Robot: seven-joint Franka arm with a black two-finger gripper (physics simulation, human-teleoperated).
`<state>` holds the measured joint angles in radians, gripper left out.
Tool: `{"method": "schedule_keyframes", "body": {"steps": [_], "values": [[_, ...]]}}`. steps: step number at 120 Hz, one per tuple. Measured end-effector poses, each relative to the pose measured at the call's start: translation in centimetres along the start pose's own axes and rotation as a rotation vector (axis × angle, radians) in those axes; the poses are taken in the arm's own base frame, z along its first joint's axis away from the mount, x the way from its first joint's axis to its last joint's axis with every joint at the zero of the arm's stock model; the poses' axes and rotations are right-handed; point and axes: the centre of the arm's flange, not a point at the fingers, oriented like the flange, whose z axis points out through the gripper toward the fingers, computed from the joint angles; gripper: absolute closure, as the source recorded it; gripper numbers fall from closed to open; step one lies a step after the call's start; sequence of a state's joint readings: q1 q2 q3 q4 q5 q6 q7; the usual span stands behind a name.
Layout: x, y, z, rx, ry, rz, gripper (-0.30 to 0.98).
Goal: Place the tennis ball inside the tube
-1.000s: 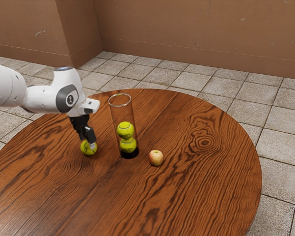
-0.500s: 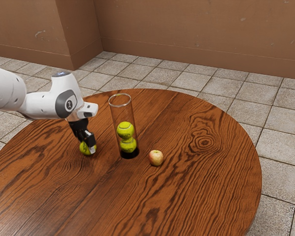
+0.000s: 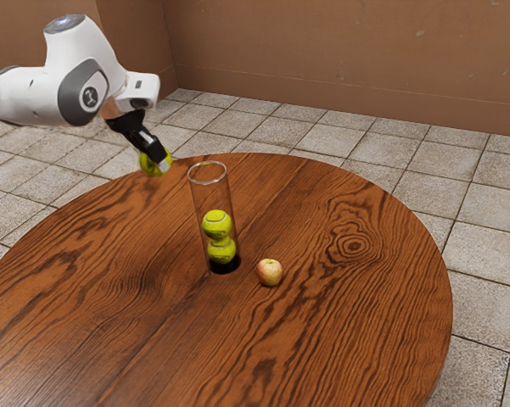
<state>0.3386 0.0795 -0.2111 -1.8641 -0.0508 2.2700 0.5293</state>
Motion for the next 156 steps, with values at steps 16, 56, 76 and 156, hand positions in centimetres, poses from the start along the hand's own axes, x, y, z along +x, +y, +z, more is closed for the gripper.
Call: {"method": "schedule_keyframes", "body": {"steps": [16,56,76,156], "values": [[2.6,2.5,-3.4,0.011,0.072,0.029,0.57],[5.4,6.1,-3.5,-0.019,0.106,0.05,0.61],[6.1,6.8,-3.9,-0.04,0.119,0.055,0.32],[6.7,7.0,-8.5,-0.05,-0.061,0.169,0.02]]}}
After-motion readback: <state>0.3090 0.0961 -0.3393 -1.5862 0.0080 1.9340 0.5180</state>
